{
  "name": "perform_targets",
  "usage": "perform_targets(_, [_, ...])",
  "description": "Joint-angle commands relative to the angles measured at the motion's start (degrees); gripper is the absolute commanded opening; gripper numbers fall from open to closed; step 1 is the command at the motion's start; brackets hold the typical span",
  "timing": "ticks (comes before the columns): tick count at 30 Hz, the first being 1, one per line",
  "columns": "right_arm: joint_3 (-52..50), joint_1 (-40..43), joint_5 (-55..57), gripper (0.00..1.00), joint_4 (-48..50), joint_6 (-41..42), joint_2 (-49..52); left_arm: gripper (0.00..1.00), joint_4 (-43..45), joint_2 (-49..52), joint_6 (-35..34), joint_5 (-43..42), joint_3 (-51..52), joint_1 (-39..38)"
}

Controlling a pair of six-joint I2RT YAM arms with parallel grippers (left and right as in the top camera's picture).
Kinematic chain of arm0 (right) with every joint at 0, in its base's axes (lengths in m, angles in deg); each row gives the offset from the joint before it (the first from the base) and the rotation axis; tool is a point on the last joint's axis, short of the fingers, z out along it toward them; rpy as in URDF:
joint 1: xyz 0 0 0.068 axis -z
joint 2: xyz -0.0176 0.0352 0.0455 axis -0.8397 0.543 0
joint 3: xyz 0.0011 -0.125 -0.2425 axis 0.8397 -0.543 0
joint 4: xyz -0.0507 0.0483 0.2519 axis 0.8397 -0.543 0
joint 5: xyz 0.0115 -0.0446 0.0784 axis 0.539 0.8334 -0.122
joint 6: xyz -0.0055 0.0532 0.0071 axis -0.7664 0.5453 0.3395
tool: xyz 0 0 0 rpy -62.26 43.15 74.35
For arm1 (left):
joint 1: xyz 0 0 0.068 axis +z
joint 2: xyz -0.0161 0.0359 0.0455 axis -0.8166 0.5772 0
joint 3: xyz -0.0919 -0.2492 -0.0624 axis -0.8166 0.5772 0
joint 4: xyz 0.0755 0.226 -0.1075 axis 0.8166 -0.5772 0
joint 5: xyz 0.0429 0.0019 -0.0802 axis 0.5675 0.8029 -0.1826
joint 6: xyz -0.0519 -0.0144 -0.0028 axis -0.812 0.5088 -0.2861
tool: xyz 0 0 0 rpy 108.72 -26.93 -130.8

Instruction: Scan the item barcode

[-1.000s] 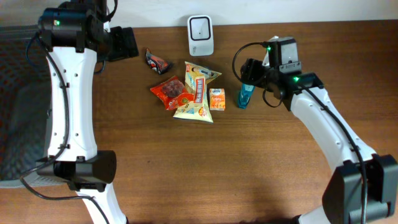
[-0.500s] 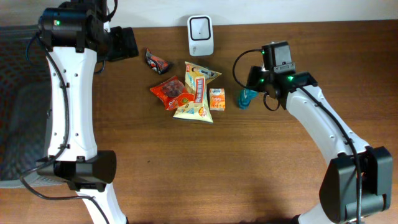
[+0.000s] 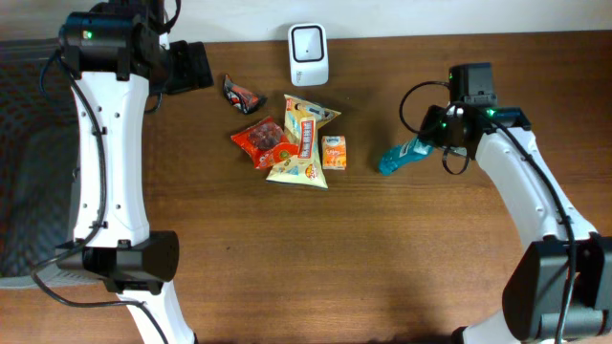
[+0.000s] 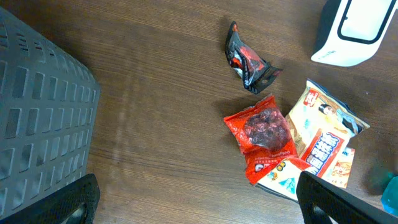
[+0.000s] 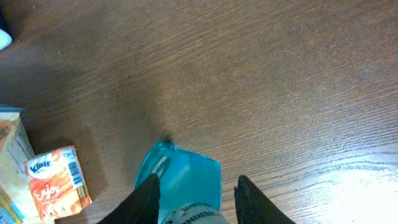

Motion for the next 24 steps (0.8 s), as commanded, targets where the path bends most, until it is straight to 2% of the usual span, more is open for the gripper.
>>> perform_targets(1, [-7.1,-0.1,1.0,0.36,-1.4,-0.5,2.1,0.99,-0.1,0.1,-0.4,-0.4,0.1,-0.1])
perform_targets(2, [-11.9,-0.1,-0.5,0.45,2.3,0.3,2.1,0.99,-0.1,0.0,-0.4,-0.4,0.1,-0.1])
perform_targets(4, [-13.6,-0.1,-0.9,0.49,3.9,0.3,2.1,0.99,-0.1,0.1,-0.4,-0.4,0.1,-0.1])
perform_targets(7, [-14.0,-0.1,-0.9,0.6,4.5,0.2,2.1,0.99,-0.1,0.1,-0.4,-0.4,0.1,-0.1])
perform_targets(9, [-13.9,-0.1,-0.9,0.63,4.9,0.0,2.1,0.99,-0.1,0.1,-0.4,-0.4,0.1,-0.1])
perform_targets(11, [-12.1,0.0,-2.4,0.68,4.7,-4.0,2.1,0.99,-0.1,0.1,-0.4,-0.4,0.1,-0.1])
perform_targets(12, [-9.6,0.0,-5.0,0.74,4.2,-8.3,2.1,0.99,-0.1,0.1,-0.4,-0.4,0.1,-0.1])
perform_targets(16, [-6.0,0.0,-7.8,0.78,3.5,-15.1,2.1,0.99,-0.1,0.1,-0.4,-0.4,0.1,-0.1])
perform_targets(24, [-6.0,0.0,-15.8,0.83,-8.5,-13.4,-0.5,0.99,-0.1,0.1,-0.3,-0.4,0.1,-0.1])
